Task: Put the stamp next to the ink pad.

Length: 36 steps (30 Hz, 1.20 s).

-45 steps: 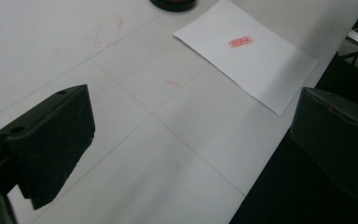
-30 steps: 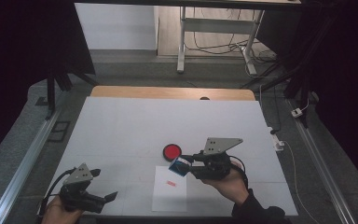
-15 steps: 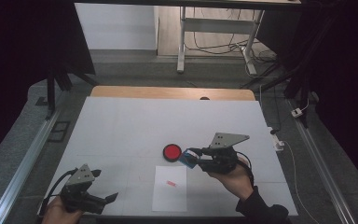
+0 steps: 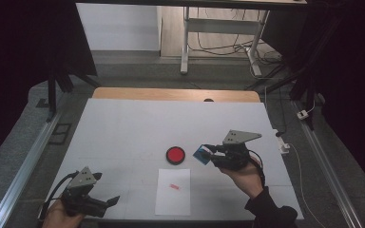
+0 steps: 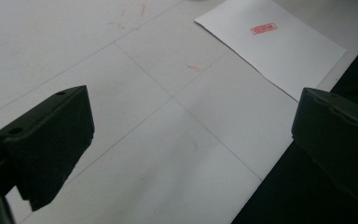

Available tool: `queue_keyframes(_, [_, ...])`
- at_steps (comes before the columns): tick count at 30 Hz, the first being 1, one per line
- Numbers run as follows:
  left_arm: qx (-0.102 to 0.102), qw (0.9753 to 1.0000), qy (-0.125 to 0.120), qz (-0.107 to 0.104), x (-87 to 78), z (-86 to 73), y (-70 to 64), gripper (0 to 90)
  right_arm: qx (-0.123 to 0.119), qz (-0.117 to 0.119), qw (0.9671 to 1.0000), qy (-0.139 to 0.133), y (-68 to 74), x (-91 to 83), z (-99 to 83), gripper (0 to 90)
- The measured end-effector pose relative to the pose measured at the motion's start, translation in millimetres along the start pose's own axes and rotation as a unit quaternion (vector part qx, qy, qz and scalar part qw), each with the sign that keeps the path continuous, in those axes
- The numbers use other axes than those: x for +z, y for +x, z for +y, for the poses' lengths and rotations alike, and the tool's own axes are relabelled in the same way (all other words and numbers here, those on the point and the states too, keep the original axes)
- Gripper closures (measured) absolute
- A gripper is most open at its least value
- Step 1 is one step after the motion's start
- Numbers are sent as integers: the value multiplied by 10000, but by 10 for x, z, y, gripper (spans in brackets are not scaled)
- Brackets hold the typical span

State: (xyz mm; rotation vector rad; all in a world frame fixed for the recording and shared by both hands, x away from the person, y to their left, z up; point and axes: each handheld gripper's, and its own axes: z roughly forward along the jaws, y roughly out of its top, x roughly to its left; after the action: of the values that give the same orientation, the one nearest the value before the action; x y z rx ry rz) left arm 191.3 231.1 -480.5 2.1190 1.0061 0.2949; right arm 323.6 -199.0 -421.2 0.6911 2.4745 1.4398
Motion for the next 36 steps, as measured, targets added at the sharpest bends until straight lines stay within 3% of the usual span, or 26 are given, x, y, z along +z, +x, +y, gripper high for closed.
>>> queue_keyframes(18, [32, 10000, 56, 39, -2, -6, -4, 0, 13, -757, 9966, 340, -265, -10, -148, 692])
queue_keyframes(36, [51, 9999, 95, 32, 5, -3, -6, 0, 104, -1180, 9906, 684, -456, 15, -289, 692])
